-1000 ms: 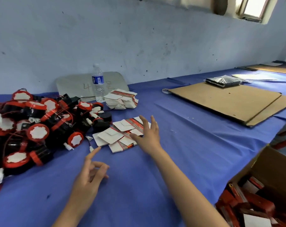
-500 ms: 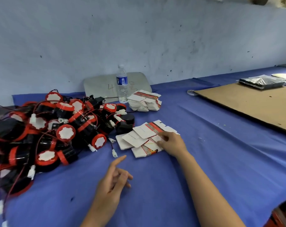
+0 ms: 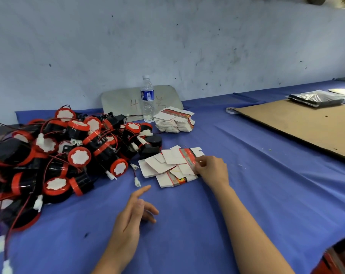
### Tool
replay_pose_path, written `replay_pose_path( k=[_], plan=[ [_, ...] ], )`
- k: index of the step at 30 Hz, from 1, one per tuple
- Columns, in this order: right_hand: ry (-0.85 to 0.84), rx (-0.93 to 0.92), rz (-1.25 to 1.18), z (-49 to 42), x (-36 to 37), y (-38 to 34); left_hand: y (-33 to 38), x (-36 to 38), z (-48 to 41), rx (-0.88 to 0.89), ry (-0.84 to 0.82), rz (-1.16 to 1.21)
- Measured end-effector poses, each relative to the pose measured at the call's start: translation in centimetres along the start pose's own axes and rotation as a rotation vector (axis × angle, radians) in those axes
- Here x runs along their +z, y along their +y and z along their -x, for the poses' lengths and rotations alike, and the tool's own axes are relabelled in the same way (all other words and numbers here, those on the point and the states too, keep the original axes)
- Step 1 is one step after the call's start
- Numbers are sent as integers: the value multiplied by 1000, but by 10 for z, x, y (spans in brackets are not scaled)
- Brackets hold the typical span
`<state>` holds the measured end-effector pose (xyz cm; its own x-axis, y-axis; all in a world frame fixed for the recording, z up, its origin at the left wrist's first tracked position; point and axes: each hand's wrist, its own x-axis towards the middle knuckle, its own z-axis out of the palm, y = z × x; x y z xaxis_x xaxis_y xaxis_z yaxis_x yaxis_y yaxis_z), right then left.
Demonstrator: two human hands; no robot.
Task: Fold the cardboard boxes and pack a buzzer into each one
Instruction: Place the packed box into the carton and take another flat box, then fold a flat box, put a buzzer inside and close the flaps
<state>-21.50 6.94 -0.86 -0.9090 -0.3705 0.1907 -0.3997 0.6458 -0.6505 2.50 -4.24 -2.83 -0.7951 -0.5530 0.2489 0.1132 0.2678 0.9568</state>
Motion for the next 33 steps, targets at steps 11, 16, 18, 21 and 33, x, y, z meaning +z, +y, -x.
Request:
replay_pose_path(
  k=[11, 16, 18, 21, 33],
  plan=[
    [-363, -57, 203, -5, 5, 8, 0, 0, -1, -20, 15, 49],
    [-335, -52, 149, -5, -2, 11, 2, 2, -1, -18, 20, 51],
    [-328, -74, 141, -5, -5, 10, 2, 1, -1, -11, 25, 49],
    [-148, -98, 25, -3, -13, 5, 2, 0, -1, -1, 39, 44],
    [-29, -308, -907, 73, 11, -85, 20, -5, -2, 119, 253, 68]
  ],
)
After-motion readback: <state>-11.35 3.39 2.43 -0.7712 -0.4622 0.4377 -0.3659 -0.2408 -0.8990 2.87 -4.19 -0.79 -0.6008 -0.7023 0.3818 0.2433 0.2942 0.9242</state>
